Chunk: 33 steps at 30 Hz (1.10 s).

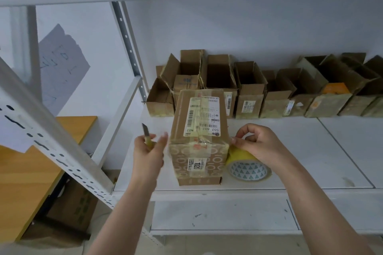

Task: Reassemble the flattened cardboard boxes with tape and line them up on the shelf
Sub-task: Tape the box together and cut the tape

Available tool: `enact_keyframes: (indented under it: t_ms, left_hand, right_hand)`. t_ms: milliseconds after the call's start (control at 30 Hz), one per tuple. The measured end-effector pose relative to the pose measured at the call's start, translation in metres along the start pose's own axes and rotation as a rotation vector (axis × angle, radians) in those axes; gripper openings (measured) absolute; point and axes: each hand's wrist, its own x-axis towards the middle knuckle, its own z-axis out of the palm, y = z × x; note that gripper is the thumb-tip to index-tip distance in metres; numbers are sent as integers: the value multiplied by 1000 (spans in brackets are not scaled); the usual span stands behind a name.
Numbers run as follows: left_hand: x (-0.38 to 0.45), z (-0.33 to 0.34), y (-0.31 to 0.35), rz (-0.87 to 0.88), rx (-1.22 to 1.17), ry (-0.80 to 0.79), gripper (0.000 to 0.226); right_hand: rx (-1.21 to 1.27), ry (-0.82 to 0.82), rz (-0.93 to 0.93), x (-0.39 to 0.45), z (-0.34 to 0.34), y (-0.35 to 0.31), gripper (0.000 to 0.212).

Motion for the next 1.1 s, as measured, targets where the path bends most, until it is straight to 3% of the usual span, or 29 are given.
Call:
enact_keyframes:
  t_ms: [67, 133, 233, 333, 500, 633, 767, 933, 1100]
  left_hand:
    - [1, -5, 29, 222, 119, 17, 26]
    - [-5, 3, 61, 368, 163, -178, 22]
    - [-16, 36, 90, 397, 254, -526, 39]
    - [-20, 64, 95, 393, 396, -707, 41]
    - [-9, 68, 83, 368, 389, -668, 43]
    - [-5, 66, 78, 432, 392, -661, 42]
    - [-4, 64, 75, 431, 394, -677, 44]
    - [-11, 62, 76, 336, 403, -752, 66]
    - [-15, 66, 81, 409, 564, -798, 44]
  right_hand:
    - [-12, 1, 11, 1, -1, 1, 26]
    - [-4, 1, 29, 2, -2, 2, 21]
    - [44, -14, 56, 3, -3, 3, 17]
    - [144, -102, 36, 1, -13, 7, 9]
    - [253, -291, -8, -9, -31, 23, 31]
    - [287, -305, -13, -5, -29, 29, 27]
    - [21, -310, 49, 4, -14, 34, 19]
    - [63, -331, 73, 3, -17, 35, 18]
    - [200, -261, 60, -8, -35, 40, 17]
